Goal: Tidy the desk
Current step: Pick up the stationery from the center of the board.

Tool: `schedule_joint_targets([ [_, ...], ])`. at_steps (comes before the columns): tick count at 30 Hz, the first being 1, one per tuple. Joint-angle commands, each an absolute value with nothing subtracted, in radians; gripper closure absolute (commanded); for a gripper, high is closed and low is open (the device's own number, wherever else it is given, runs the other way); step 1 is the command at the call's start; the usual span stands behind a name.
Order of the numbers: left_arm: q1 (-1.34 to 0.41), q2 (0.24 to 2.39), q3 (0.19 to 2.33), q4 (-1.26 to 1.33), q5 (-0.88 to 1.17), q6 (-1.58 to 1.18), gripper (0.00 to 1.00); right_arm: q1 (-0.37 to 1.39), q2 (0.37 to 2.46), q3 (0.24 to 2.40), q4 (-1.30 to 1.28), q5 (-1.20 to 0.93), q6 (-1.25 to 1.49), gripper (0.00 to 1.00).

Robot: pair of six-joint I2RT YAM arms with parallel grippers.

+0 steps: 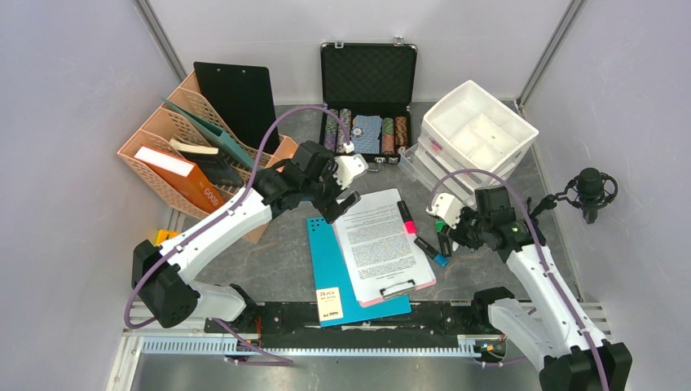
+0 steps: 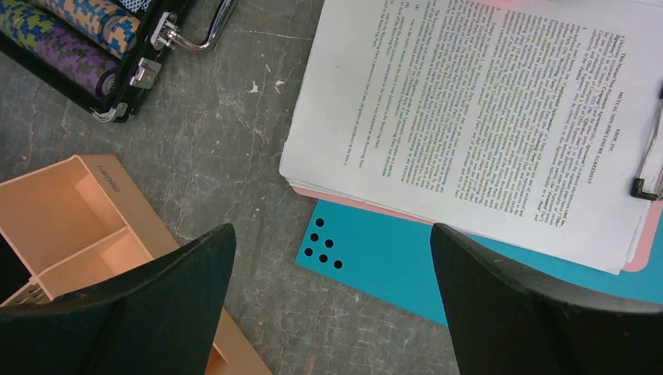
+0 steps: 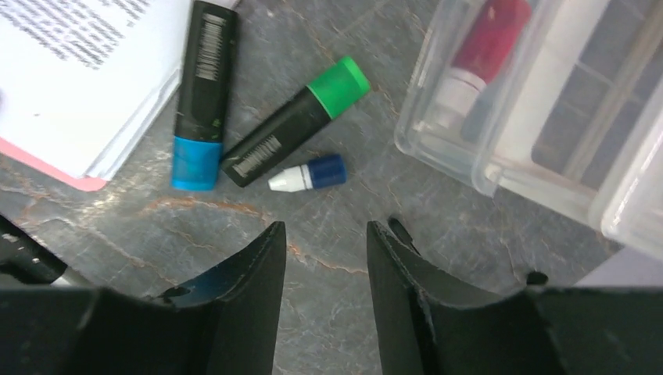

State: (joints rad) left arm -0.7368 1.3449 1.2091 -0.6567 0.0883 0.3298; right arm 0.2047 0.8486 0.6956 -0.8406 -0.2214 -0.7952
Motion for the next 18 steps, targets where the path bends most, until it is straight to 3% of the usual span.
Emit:
schedule_joint_targets([
  [1, -0.735, 1.323, 1.209, -0.632, 0.107, 0.317, 0.0, 0.184, 0.786, 0.677, -0.743, -0.142, -0.756, 0.52],
  [7, -0.735, 1.325, 1.204, -0.627, 0.105, 0.319, 0.0, 0.184, 0.8, 0.603, -0.695, -0.179, -0.831, 0.47],
  [18, -0.735, 1.328, 1.194, -0.626, 0.101, 0.316, 0.0, 0.065, 0.844, 0.428, -0.504, -0.29, -0.931, 0.46],
])
